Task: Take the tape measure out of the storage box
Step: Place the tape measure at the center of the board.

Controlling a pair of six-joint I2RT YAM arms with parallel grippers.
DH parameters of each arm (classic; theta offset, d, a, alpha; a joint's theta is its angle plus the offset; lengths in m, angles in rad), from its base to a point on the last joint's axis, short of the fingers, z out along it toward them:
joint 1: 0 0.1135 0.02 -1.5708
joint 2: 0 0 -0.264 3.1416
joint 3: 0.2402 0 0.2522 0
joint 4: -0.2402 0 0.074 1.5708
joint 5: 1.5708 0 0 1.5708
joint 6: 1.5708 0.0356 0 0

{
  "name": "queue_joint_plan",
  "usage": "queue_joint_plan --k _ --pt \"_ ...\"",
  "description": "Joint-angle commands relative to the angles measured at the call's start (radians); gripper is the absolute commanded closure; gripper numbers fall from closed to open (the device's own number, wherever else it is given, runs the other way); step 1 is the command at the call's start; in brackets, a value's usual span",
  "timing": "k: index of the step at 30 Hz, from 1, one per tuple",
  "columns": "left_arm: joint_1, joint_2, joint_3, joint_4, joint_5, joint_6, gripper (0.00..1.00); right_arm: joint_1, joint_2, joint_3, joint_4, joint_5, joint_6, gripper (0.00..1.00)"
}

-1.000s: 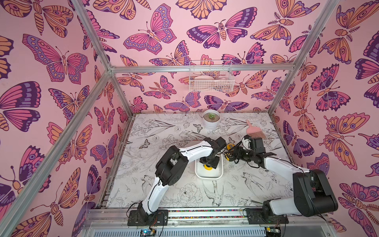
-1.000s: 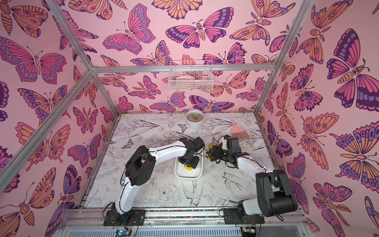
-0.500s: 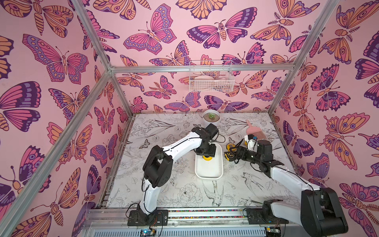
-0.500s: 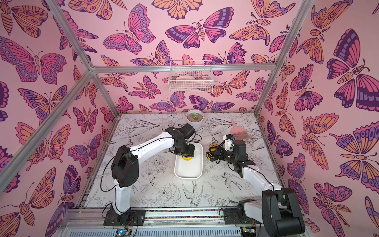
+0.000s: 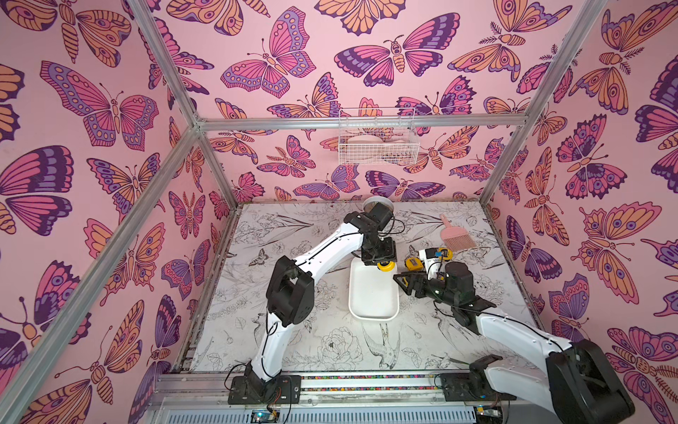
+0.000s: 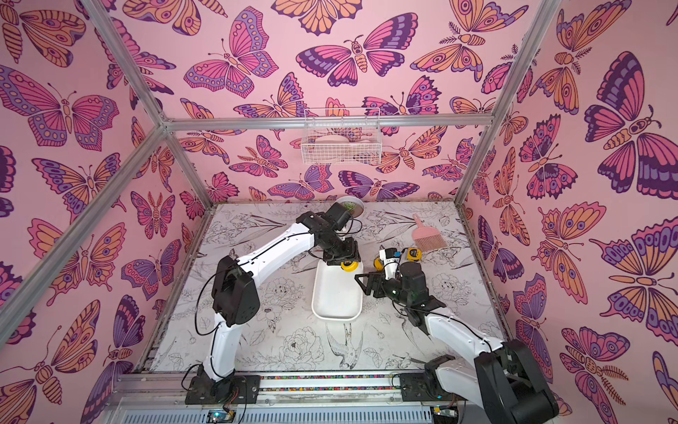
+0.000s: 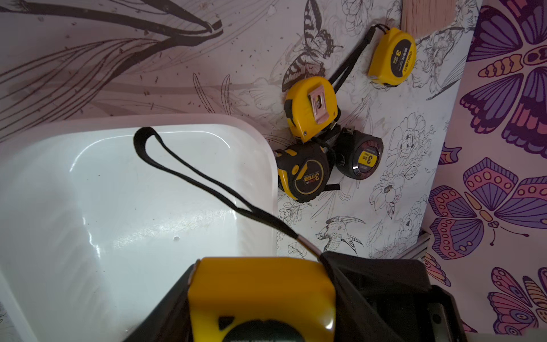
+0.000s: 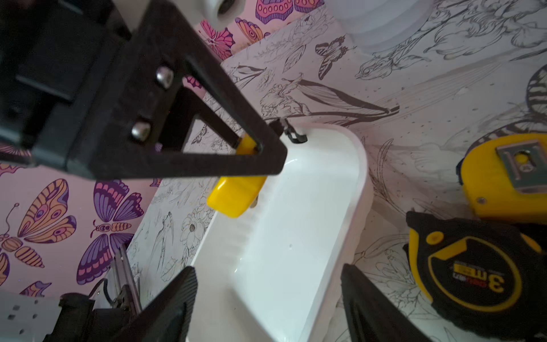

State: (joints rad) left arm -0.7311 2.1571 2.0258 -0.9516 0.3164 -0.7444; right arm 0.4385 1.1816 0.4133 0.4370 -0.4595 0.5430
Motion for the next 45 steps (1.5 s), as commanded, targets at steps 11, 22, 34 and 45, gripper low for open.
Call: queue_joint_plan --k 11,22,34,45 --pt "-0.019 0.043 0.083 -0.021 0.012 -0.092 0.56 0.028 0.210 0.104 0.313 0.040 0.167 0.24" --pt "-0.022 0.049 0.087 -0.013 0.009 -0.113 0.49 0.035 0.324 0.103 0.534 0.043 0.288 0.72" --pt "0.012 0.015 0.084 -0.002 -0.054 -0.070 0.01 0.024 0.215 0.113 0.310 -0.027 0.199 0.97" --pt "0.098 -0.053 0.097 -0.013 -0.200 0.086 0.01 -0.110 -0.287 0.000 -0.400 0.029 0.097 0.97"
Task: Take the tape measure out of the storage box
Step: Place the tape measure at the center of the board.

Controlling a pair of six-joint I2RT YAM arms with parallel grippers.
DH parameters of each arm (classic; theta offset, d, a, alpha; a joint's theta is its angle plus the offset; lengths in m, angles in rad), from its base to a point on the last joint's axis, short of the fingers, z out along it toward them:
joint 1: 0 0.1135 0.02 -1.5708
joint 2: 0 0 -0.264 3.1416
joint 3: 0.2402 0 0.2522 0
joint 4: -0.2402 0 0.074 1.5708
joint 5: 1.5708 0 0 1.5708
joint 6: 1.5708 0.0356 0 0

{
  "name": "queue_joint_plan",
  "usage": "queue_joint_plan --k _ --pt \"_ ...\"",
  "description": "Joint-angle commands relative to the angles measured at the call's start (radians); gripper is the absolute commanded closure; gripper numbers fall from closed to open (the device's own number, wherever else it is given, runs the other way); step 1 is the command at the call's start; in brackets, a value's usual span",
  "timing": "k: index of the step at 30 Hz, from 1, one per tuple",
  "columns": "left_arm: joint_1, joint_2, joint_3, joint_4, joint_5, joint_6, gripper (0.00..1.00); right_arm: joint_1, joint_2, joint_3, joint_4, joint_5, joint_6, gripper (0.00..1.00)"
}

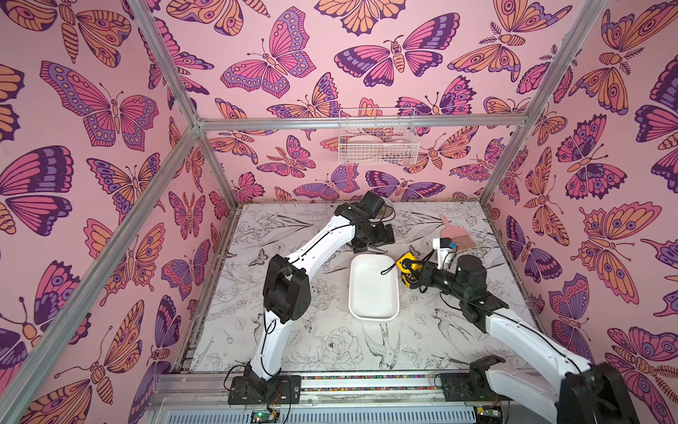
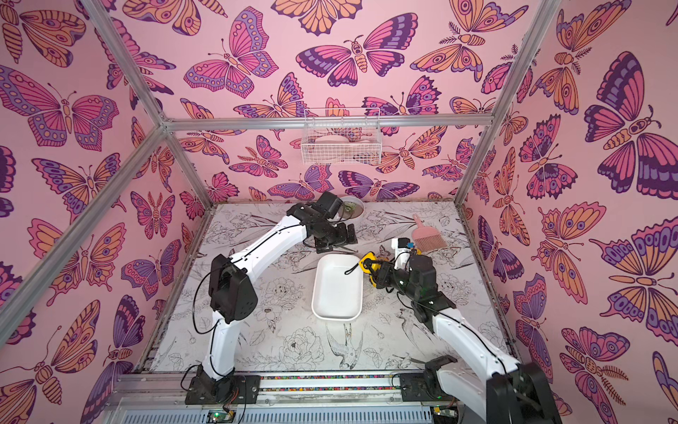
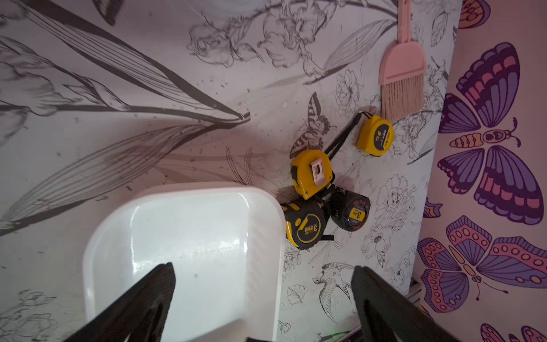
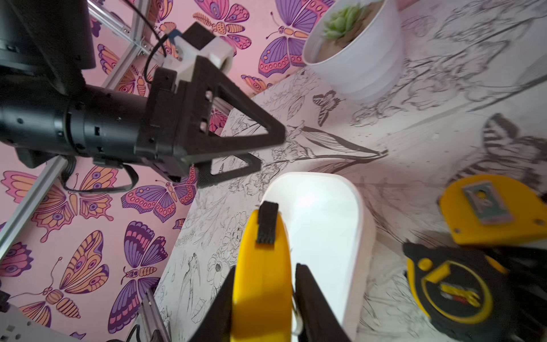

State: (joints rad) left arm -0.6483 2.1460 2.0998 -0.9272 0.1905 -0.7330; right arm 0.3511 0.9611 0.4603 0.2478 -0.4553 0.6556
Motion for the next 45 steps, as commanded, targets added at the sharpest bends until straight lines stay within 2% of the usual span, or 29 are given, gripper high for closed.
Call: queue_joint_plan --k 1,4,11,15,20,25,29,31,34,37,39,40,45 --pt "0.017 -0.043 0.027 -0.037 -0.086 0.091 0.01 -0.023 -0.103 -0.071 -0.222 0.037 0.003 0.97" --pt "0.028 -0.042 0.051 -0.050 -0.115 0.135 0.00 -0.023 -0.178 -0.116 -0.286 0.056 0.034 0.98" --pt "0.054 -0.044 0.088 -0.086 -0.161 0.194 0.00 -0.024 -0.212 -0.128 -0.496 0.035 0.008 0.99" --pt "0.067 -0.049 0.083 -0.093 -0.161 0.206 0.00 -0.023 -0.239 -0.181 -0.521 0.069 0.059 0.99" --pt "0.072 -0.045 0.069 -0.099 -0.158 0.208 0.01 -0.025 -0.147 -0.200 -0.540 0.121 0.052 1.00" --pt "0.073 -0.046 0.053 -0.098 -0.159 0.207 0.00 -0.025 -0.011 -0.185 -0.492 0.119 0.013 0.94" --pt "0.073 -0.053 0.038 -0.098 -0.172 0.212 0.00 -0.024 0.024 -0.158 -0.508 0.154 0.006 0.82" --pt "0.075 -0.061 0.027 -0.098 -0.174 0.212 0.00 -0.025 0.000 -0.136 -0.583 0.219 0.014 0.64" --pt "0.083 -0.070 0.010 -0.099 -0.175 0.210 0.00 -0.024 -0.078 -0.107 -0.686 0.283 0.011 0.44" --pt "0.091 -0.083 -0.006 -0.097 -0.179 0.210 0.00 -0.024 -0.159 -0.104 -0.747 0.324 0.009 0.15" --pt "0.095 -0.089 -0.013 -0.097 -0.183 0.213 0.00 -0.025 -0.202 -0.100 -0.788 0.355 0.013 0.04" --pt "0.097 -0.093 -0.017 -0.097 -0.187 0.216 0.00 -0.025 -0.216 -0.090 -0.808 0.369 0.013 0.01" --pt "0.098 -0.139 -0.085 -0.096 -0.285 0.219 0.01 -0.024 -0.250 0.032 -0.835 0.425 -0.026 0.01"
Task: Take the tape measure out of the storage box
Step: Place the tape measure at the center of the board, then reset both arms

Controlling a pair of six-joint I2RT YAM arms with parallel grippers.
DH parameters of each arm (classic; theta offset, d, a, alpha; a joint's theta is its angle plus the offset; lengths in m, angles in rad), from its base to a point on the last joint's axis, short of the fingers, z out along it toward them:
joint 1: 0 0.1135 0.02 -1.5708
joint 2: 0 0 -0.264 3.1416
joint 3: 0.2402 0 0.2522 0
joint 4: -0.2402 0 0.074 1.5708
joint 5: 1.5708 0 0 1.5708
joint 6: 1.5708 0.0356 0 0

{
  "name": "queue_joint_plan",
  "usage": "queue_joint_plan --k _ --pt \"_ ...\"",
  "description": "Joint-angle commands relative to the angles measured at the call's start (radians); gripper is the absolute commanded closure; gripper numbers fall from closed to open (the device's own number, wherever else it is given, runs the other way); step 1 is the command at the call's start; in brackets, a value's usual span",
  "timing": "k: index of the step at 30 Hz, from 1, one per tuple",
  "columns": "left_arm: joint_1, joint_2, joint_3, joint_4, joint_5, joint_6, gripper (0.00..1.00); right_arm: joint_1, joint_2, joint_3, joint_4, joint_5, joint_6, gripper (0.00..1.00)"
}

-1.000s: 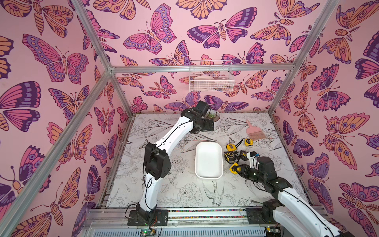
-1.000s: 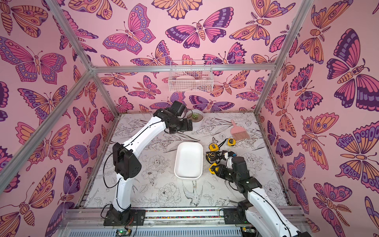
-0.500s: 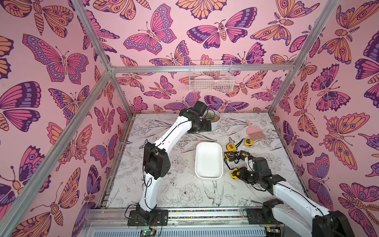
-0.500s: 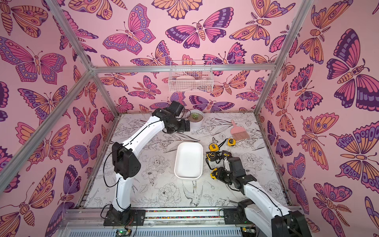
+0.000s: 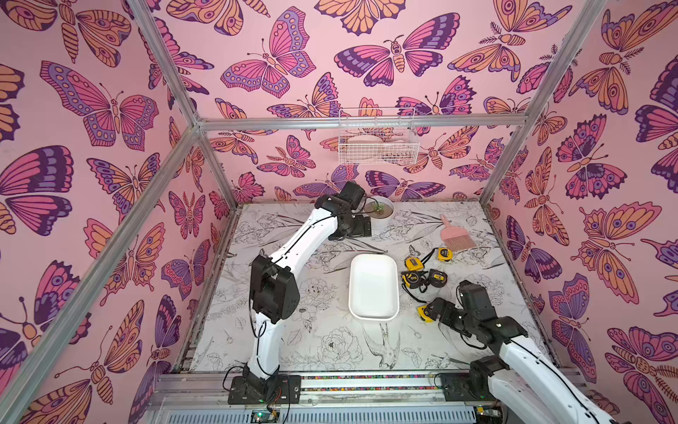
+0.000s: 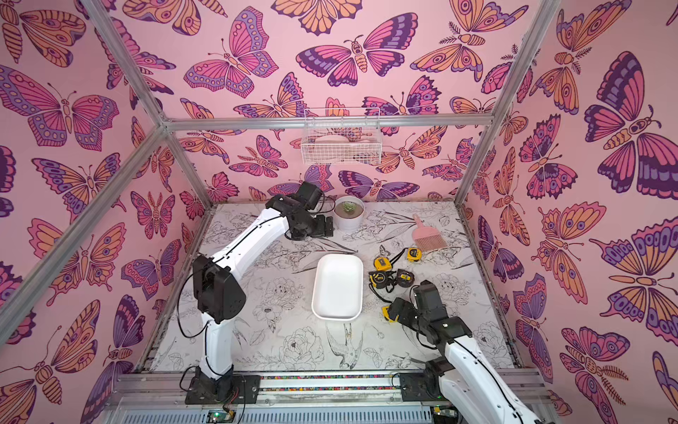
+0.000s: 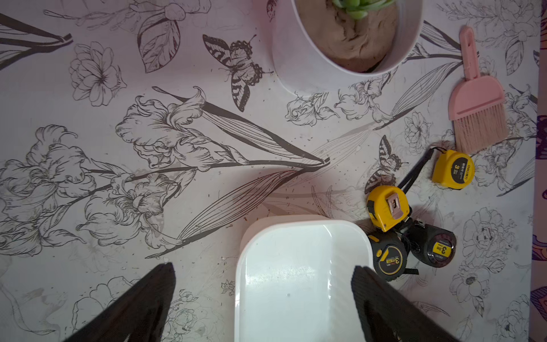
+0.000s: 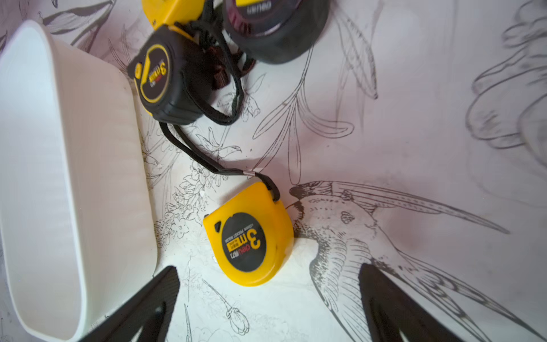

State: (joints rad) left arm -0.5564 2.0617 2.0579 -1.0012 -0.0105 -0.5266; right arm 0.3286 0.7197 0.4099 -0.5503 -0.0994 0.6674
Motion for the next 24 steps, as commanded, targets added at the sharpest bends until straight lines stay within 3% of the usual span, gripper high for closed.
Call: queue_joint_plan --k 1,7,11,14,17,20,24 --pt "0.009 -0.065 -0.065 -0.023 -0.115 0.012 0.00 -0.001 0.014 0.112 -0.023 0.079 -0.061 0.01" --pt "0.099 -0.207 -0.320 0.106 -0.170 0.061 0.00 -0.006 0.322 0.343 0.114 0.190 -0.227 0.01" --pt "0.187 -0.383 -0.602 0.333 -0.274 0.107 0.01 -0.097 0.444 0.420 0.272 0.288 -0.298 0.01" --pt "0.218 -0.538 -0.889 0.624 -0.420 0.249 0.00 -0.245 0.516 0.399 0.394 0.281 -0.301 0.01" --pt "0.291 -0.666 -1.168 0.938 -0.454 0.297 0.00 -0.309 0.582 0.342 0.508 0.369 -0.366 0.01" --pt "0.379 -0.739 -1.329 1.107 -0.430 0.309 0.00 -0.308 0.627 0.243 0.682 0.439 -0.419 0.01" --pt "0.417 -0.683 -1.409 1.259 -0.421 0.391 0.01 -0.308 0.713 0.158 0.914 0.480 -0.479 0.01"
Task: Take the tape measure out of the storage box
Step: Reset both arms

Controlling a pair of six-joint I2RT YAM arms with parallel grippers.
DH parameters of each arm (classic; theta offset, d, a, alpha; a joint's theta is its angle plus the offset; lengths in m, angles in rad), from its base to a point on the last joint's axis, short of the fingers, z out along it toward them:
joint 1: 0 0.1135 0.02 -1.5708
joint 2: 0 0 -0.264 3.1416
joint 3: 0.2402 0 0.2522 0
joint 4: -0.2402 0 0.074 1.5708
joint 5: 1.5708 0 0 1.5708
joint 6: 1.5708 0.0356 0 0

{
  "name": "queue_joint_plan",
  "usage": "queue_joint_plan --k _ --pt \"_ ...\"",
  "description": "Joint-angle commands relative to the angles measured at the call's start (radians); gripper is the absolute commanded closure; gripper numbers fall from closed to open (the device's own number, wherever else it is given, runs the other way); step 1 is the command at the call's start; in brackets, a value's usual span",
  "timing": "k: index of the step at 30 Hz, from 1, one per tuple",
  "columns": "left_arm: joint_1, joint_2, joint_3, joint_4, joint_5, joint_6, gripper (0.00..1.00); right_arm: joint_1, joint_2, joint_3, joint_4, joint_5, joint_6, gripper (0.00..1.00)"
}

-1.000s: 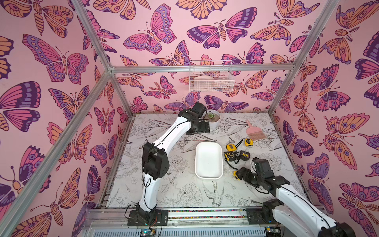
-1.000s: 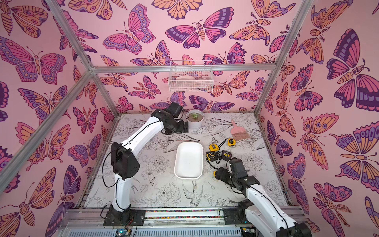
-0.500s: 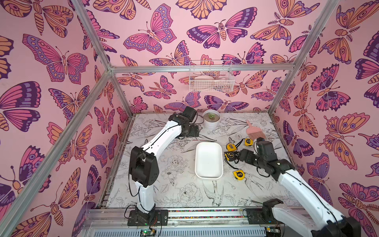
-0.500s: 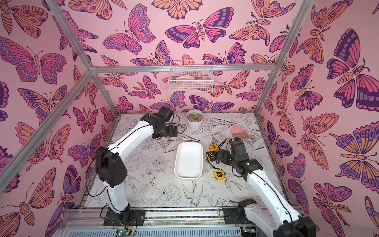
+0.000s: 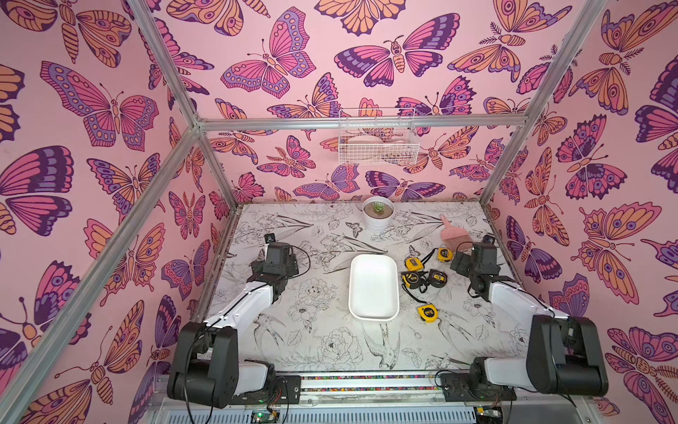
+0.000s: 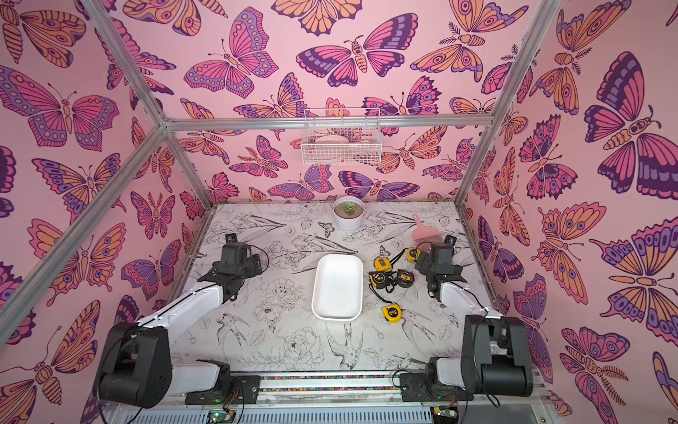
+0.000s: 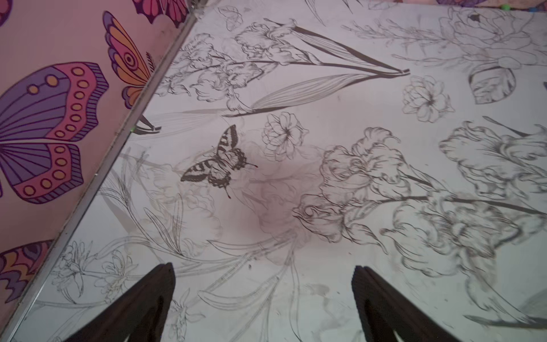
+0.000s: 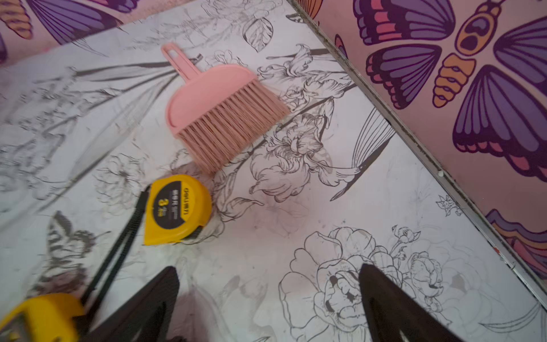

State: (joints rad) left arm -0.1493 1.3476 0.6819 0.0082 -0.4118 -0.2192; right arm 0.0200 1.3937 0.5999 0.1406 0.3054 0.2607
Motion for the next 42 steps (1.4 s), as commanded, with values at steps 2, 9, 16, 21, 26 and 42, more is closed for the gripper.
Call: queue_joint_plan --k 2,9,16,21,26,42 --pt "0.016 0.062 -0.024 0.259 0.036 0.118 0.00 0.001 0.042 -0.022 0.249 0.015 -0.115 0.01" --pt "0.042 0.016 -0.261 0.641 0.101 0.239 0.00 0.005 0.069 -0.155 0.549 -0.059 -0.167 0.01" --pt "0.063 0.219 -0.387 1.045 0.216 0.274 0.00 0.005 0.107 -0.210 0.685 -0.195 -0.224 0.01" --pt "0.119 0.196 -0.312 0.892 0.294 0.225 0.00 -0.022 0.110 -0.194 0.661 -0.260 -0.214 0.01" --pt "0.118 0.195 -0.314 0.897 0.292 0.225 0.00 -0.043 0.115 -0.196 0.673 -0.300 -0.201 0.01" --pt "0.118 0.200 -0.314 0.902 0.294 0.229 0.00 -0.043 0.114 -0.196 0.671 -0.301 -0.203 0.01"
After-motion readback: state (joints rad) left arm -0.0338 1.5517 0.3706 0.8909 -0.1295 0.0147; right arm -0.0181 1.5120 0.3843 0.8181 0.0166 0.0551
